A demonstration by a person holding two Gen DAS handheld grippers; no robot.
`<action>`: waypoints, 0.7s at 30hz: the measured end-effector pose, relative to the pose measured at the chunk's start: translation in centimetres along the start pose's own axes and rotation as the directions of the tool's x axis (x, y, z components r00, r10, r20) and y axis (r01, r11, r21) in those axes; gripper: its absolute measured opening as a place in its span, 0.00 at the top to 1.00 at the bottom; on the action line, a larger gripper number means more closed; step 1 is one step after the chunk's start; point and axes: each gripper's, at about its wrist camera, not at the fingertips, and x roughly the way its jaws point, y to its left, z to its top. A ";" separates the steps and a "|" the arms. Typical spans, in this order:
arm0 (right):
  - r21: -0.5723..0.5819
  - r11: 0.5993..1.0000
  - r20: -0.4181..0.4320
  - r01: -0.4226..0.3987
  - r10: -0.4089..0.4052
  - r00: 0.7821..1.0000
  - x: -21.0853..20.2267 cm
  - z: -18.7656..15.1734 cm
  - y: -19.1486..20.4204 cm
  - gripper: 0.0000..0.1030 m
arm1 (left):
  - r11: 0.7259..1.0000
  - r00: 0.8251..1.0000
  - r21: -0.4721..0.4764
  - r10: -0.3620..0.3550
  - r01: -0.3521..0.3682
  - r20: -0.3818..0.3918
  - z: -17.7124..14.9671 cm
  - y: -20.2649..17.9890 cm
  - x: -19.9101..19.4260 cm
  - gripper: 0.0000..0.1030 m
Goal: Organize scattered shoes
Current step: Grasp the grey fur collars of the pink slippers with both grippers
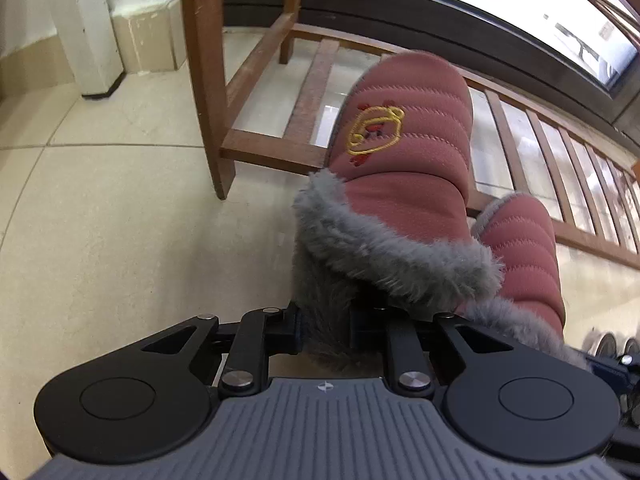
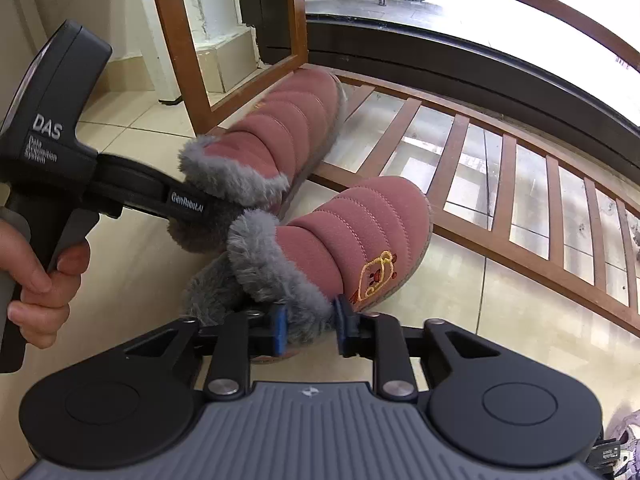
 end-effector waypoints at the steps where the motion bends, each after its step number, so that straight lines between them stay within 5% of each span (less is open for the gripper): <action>1: 0.002 1.000 -0.005 -0.004 0.004 1.000 -0.3 -0.1 -0.1 0.80 | 1.000 1.000 0.004 -0.005 0.005 -0.005 -0.3 -0.2 -0.2 0.80; 11: 0.020 0.999 -0.100 -0.043 0.045 0.994 -3.1 -4.1 -1.4 0.87 | 0.995 0.991 0.075 -0.049 0.058 -0.121 -6.3 -1.9 -3.4 0.79; 21: 0.004 0.993 -0.222 -0.119 0.117 0.968 -8.0 -10.6 -0.9 0.86 | 0.983 0.960 0.131 -0.088 0.126 -0.268 -14.8 -3.8 -7.8 0.79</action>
